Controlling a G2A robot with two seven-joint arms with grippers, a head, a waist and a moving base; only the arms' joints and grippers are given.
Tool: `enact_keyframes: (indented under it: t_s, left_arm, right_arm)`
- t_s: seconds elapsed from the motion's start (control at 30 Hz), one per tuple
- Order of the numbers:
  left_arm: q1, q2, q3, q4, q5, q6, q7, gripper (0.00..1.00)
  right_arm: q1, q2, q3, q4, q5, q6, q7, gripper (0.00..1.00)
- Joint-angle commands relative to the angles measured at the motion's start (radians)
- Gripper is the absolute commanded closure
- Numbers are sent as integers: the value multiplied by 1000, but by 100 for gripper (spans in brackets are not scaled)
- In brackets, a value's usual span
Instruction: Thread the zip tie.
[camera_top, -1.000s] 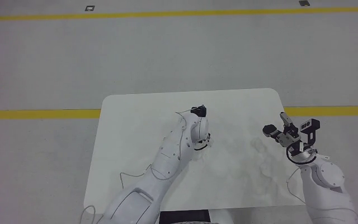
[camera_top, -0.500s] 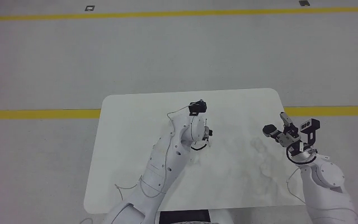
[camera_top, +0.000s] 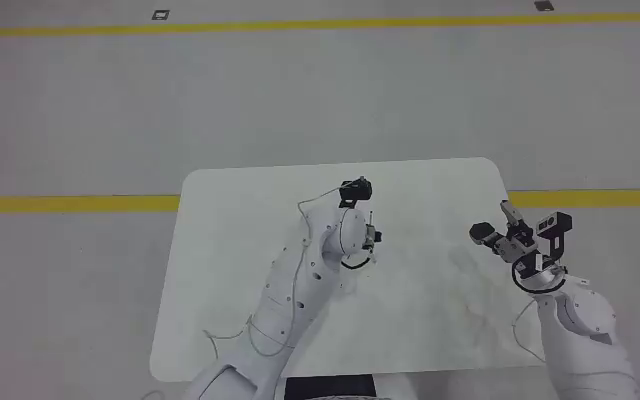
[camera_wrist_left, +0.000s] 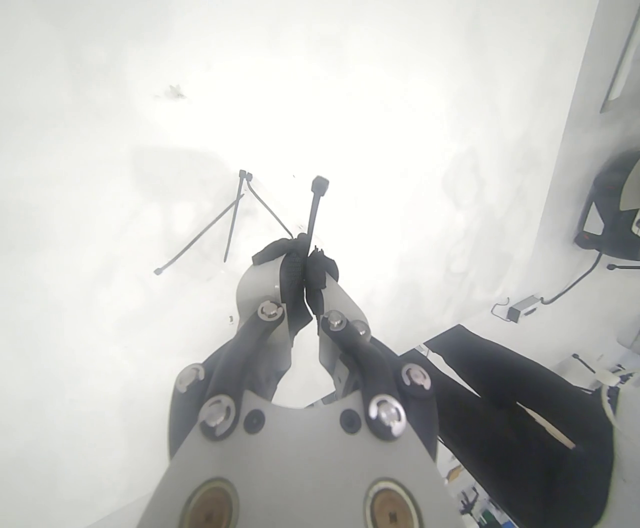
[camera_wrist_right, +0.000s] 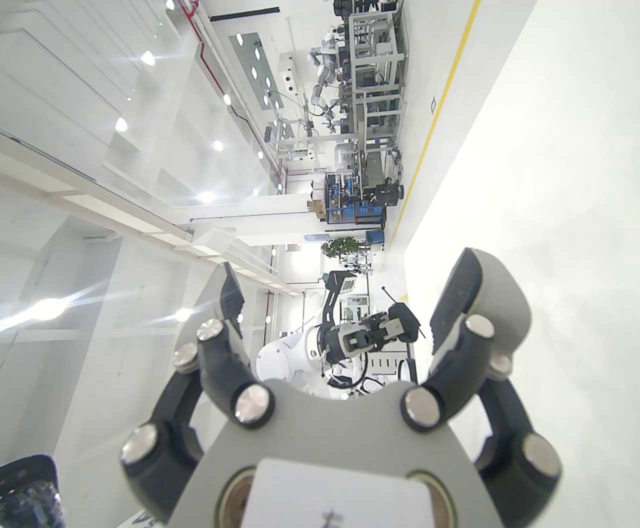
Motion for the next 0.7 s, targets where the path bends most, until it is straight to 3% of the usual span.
enact_keyframes:
  t_s: [0.0,0.1,0.23,0.3,0.37,0.4,0.6,0.67]
  left_arm:
    - [27,7,17,-48,50,-42,1,100]
    - [66,27,25,-121,86,-112,-3,100]
    - [108,53,45,-193,129,-169,-3,100]
    - [123,65,72,-215,194,-187,-7,100]
    - [129,71,83,-222,211,-179,-2,100]
    - [129,71,83,-222,211,-179,-2,100]
    - [129,71,85,-221,211,-182,5,100]
    - [132,76,107,-223,205,-227,24,100]
  right_arm:
    - [0,0,0,0,0,0,0,0]
    - [0,0,0,0,0,0,0,0]
    - [2,4,-24,-36,-66,19,35,0]
    - [6,9,-41,-52,-125,31,83,0]
    - [13,11,-56,-74,-156,22,121,0]
    - [17,14,-46,-85,-187,-8,121,0]
    - [17,14,-46,-85,-187,-8,121,0]
    - [22,15,-59,-107,-208,-26,125,0]
